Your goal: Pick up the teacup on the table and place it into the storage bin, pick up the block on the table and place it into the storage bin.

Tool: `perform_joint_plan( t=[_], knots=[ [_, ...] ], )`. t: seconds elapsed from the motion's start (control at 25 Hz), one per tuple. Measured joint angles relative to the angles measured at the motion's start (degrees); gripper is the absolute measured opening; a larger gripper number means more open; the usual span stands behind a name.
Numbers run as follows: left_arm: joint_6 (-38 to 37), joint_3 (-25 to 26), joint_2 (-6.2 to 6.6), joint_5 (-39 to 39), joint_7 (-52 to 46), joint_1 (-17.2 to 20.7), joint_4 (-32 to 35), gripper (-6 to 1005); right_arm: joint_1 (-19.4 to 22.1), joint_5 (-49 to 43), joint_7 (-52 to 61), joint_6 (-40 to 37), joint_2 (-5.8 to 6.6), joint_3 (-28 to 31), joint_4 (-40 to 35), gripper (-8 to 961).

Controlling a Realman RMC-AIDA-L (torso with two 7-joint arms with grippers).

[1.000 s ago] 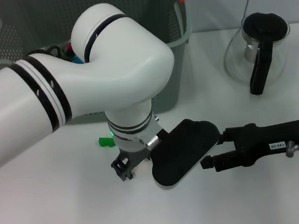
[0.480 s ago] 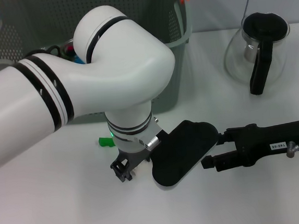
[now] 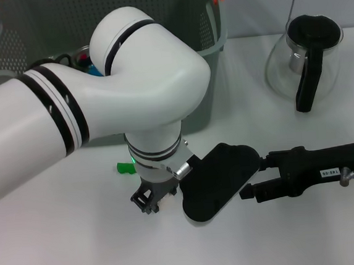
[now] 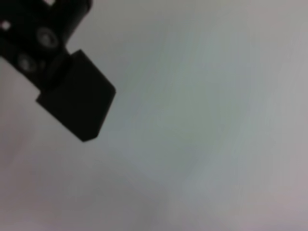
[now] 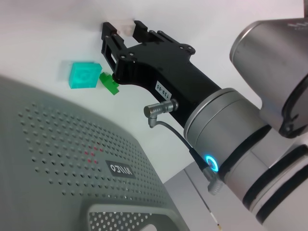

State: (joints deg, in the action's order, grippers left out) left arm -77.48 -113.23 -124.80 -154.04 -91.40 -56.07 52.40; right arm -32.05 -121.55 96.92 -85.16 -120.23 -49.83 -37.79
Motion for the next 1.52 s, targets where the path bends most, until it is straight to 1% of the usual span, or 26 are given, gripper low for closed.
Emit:
perform_joint_plan(
  t=[0.08,0.12,0.16,0.24,0.36,0.4,0.44,0.48,0.56,0.64,0.68,0.72,0.76,0.8,0.84,0.88,0.96,1.04,1.08,1.2,1.28,1.4,1.48,1.52],
  knots=[
    [-1.3,0.4,-0.01,0.0,-1.1,0.2,1.3,445,0.0,0.0,0.0,0.0,0.0,0.0,0.0,944],
    [-2.1,0.9,0.0,0.0,-1.6,0.2,2.0,421,0.1,0.0,-0.1,0.0,0.0,0.0,0.0,944],
    [-4.5,2.7,0.0,0.1,-2.1,0.5,3.7,397,0.1,0.0,-0.1,0.0,0.02,0.0,0.0,944],
    [-9.5,7.4,0.0,0.6,-2.5,1.4,7.1,397,0.0,0.0,-0.1,0.0,0.14,0.0,0.0,945],
    [-18.7,18.1,0.09,3.3,-2.6,3.4,13.0,396,-0.1,0.0,-0.2,-0.2,0.35,-0.1,-0.5,945],
    [-21.6,22.7,0.11,4.8,-2.7,4.2,14.6,396,-0.2,-0.1,-0.2,-0.4,0.46,0.0,-0.6,945],
    [-24.6,28.4,0.14,6.4,-2.9,5.0,16.3,398,-0.2,-0.2,-0.2,-0.7,0.56,0.0,-0.6,945],
    [-26.6,32.5,0.19,7.8,-3.0,5.6,17.1,400,-0.3,-0.2,-0.2,-1.0,0.7,0.0,-0.6,945],
    [-31.7,45.1,0.49,12.1,-3.6,6.6,18.2,403,-0.3,-0.2,-0.2,-1.6,1.11,0.0,-0.6,945],
    [-36.1,58.3,1.18,16.6,-5.5,7.0,17.8,407,-0.2,-0.2,-0.1,-1.9,1.41,0.1,-0.7,945],
    [-37.1,63.7,1.74,18.2,-6.7,7.0,17.4,409,-0.2,-0.1,0.0,-2.1,1.51,0.1,-0.7,945],
    [-37.7,70.4,2.85,20.7,-9.1,7.0,16.7,411,-0.1,-0.1,0.1,-2.2,1.58,0.1,-0.7,945],
    [-37.7,74.2,3.62,22.3,-10.6,7.0,16.3,413,0.0,-0.1,0.2,-2.3,1.65,0.1,-0.8,945],
    [-36.3,78.7,5.08,24.4,-13.0,7.0,15.5,415,0.1,-0.1,0.2,-2.3,1.67,0.1,-0.8,945],
    [-35.1,80.2,5.85,25.4,-14.1,7.0,15.0,416,0.1,-0.1,0.2,-2.3,1.68,0.1,-0.8,945],
    [-31.9,82.3,7.37,27.0,-16.2,7.1,14.1,418,0.2,-0.1,0.1,-2.3,1.67,0.1,-0.8,945],
    [-24.2,82.3,9.01,27.6,-19.1,7.1,12.8,422,0.2,-0.2,-0.1,-2.2,1.56,0.1,-0.8,945],
    [-13.2,80.6,10.01,27.0,-21.4,7.1,11.1,426,0.1,-0.3,-0.1,-2.0,1.47,0.1,-0.8,945],
    [-8.1,79.6,10.27,26.6,-22.1,7.2,9.9,427,0.1,-0.3,-0.1,-2.0,1.43,0.1,-0.8,945],
    [3.6,76.9,10.78,26.3,-24.1,7.1,6.3,433,-0.2,-0.4,-0.1,-1.9,1.34,-0.2,-0.8,945],
    [6.9,75.8,10.74,26.3,-25.0,6.9,5.2,437,-0.2,-0.3,-0.2,-2.0,1.32,-0.2,-0.8,945],
    [7.9,75.4,10.14,26.6,-25.2,7.1,6.0,442,-0.3,-0.4,-0.2,-2.2,1.32,-0.3,-0.8,944],
    [6.9,75.2,9.84,26.7,-25.9,7.6,7.8,446,-0.3,-0.4,-0.2,-2.3,1.32,-0.3,-0.8,944],
    [6.2,75.1,9.76,26.7,-26.3,8.0,8.7,546,-0.3,-0.4,-0.2,-2.3,1.32,-0.2,-0.8,944]
  ],
)
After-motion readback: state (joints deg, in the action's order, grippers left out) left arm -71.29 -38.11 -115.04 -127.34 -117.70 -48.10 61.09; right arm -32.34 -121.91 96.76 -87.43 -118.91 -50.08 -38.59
